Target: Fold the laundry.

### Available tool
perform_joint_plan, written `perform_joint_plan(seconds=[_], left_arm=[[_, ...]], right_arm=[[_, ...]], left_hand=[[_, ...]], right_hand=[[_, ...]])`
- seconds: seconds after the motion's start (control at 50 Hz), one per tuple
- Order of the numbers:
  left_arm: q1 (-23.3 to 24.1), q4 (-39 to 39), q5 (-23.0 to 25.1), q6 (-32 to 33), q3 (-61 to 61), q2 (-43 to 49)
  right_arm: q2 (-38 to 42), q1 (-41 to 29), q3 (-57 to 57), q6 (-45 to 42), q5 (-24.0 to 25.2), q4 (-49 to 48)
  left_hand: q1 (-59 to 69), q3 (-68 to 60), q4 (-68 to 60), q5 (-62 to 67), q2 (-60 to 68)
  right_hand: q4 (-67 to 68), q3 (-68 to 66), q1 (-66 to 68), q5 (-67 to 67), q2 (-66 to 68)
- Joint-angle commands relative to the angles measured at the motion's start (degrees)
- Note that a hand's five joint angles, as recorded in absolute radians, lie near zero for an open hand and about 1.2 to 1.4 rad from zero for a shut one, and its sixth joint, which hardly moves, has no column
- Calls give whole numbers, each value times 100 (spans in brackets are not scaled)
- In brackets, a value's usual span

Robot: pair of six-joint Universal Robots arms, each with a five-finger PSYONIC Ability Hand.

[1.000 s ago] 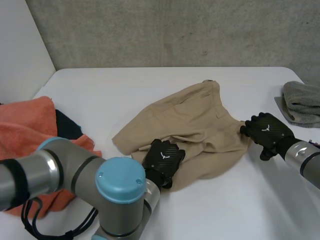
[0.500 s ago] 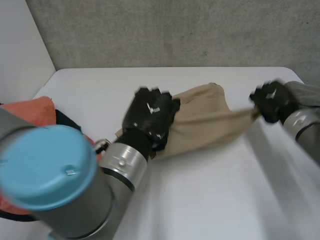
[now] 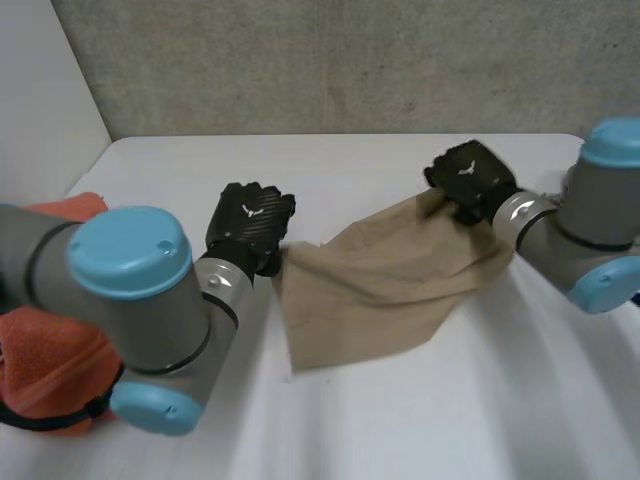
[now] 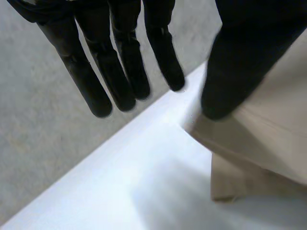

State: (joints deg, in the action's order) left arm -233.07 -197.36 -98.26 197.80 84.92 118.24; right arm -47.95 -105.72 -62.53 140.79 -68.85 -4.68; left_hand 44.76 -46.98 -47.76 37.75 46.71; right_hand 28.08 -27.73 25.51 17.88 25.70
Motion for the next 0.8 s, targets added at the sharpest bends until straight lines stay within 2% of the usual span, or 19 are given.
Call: perform_joint_plan(seconds=[0.02, 0.16, 0.26, 0.32, 0.34, 0.42, 0.48, 0.52, 0.62, 0.72, 0.8], left_arm=[[-89, 40, -18, 57, -230, 235], [-81, 119, -27, -13, 402, -828], [95, 137, -27, -5, 1044, -1286], [428, 128, -36, -5, 1395, -1505], [595, 128, -44, -5, 1509, -1549], [789, 145, -53, -14, 1694, -1437], [816, 137, -53, 13, 1713, -1217], [816, 128, -53, 39, 1669, -953], [790, 5, -27, 39, 1467, -470], [754, -92, -18, 30, 1133, -109], [754, -92, 8, 57, 800, 259]], right_arm=[[-247, -45, -22, 123, -506, -86], [-1251, 77, -558, 299, -498, 72], [-1682, 603, -717, 247, -209, 1045], [-1770, 912, -769, 186, 2, 1574], [-1805, 1156, -831, 81, 186, 1889], [-1876, 1562, -1068, -446, 477, 2366], [-1929, 1756, -1331, -1007, 548, 2551], [-1929, 1826, -1498, -1211, 592, 2569], [-1850, 1923, -1938, -1379, 732, 2096], [-1333, 2003, -2386, -1344, 1241, 666], [-946, 1967, -2431, -1187, 1347, -92]], left_hand=[[-1839, 2061, 2139, -2138, -2034], [-1823, 2045, 2123, -2122, -2018], [-1521, 1743, 1820, -1820, -1716], [-949, 1171, 1249, -1248, -1144], [-715, 937, 1015, -1014, -910], [-342, 564, 642, -641, -537], [-526, 748, 826, -825, -721], [-1097, 1319, 1397, -1396, -1292], [-1570, 1792, 1870, -1869, -1765], [-1604, 1826, 1904, -1903, -1799], [-1570, 1792, 1870, -1869, -1765]], right_hand=[[-1808, 1773, -1551, -1788, -1570], [-1808, 1773, -1551, -1788, -1570], [-1808, 1773, -1551, -1788, -1570], [-1432, 1397, -1175, -1412, -1194], [-964, 928, -706, -943, -725], [-438, 402, -180, -417, -199], [-321, 285, -63, -300, -82], [-320, 284, -63, -299, -81], [-571, 535, -314, -550, -333], [-858, 822, -601, -837, -619], [-741, 705, -484, -720, -502]])
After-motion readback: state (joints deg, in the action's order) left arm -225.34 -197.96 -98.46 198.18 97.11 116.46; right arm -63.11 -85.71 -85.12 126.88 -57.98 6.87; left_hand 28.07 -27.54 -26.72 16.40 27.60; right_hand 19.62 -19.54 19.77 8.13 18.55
